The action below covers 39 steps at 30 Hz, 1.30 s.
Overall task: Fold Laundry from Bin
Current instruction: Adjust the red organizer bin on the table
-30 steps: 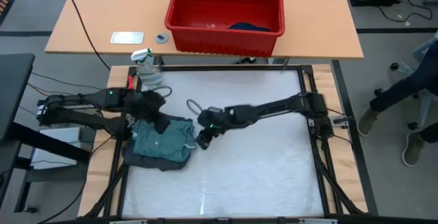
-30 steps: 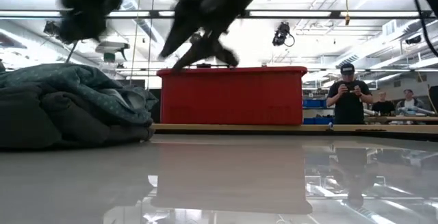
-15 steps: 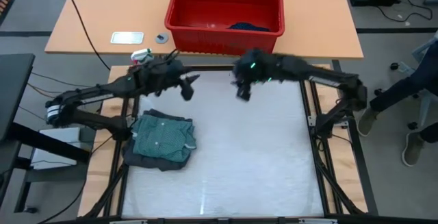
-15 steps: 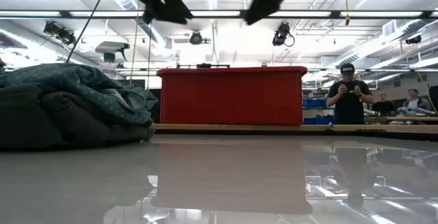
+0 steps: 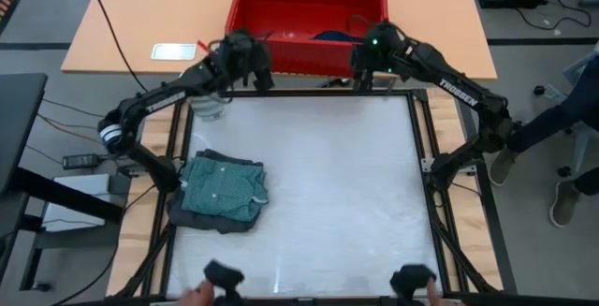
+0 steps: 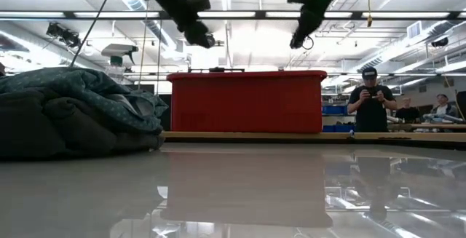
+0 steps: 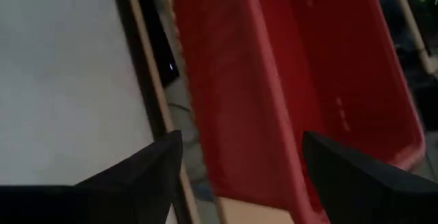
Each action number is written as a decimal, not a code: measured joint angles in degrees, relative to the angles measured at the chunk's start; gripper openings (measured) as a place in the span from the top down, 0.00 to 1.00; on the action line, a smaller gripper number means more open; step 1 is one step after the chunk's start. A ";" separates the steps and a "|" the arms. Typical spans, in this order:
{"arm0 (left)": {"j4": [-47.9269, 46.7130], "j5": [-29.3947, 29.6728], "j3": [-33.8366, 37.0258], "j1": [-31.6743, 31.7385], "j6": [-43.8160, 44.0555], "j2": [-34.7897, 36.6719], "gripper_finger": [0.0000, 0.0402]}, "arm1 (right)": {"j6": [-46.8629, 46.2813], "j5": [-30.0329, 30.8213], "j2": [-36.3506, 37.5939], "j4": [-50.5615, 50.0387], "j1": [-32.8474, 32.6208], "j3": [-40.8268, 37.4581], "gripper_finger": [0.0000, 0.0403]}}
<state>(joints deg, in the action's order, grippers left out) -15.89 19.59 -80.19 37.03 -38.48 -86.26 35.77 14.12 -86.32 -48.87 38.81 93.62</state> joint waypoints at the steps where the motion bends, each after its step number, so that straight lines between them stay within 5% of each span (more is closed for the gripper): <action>1: -0.06 -0.80 -1.01 1.24 -1.14 -1.20 0.26 | 0.82 0.01 -0.42 0.27 1.03 -0.02 0.24; 13: 7.46 -10.60 -2.46 13.68 -6.04 -11.27 0.26 | 5.42 -5.03 -8.61 3.79 12.89 -0.02 0.29; 27: 17.48 -17.85 -2.53 18.04 -10.95 -19.43 0.27 | 4.89 -6.46 -14.56 7.24 17.04 -0.02 0.39; 31: 16.99 -18.21 -2.62 18.28 -12.27 -19.93 0.38 | 4.60 -5.77 -14.84 7.27 17.24 0.02 0.49; 36: 16.09 -20.06 -2.79 18.03 -13.76 -19.54 0.68 | 6.65 -4.91 -14.82 7.01 17.58 0.15 0.73; 39: 14.27 -21.91 -2.86 17.19 -15.22 -19.24 0.71 | 7.59 -4.35 -14.54 4.72 17.45 0.27 0.75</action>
<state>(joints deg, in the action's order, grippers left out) -1.63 -2.32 -83.05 54.22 -53.70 -105.50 43.36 9.77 -100.86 -44.16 56.26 93.89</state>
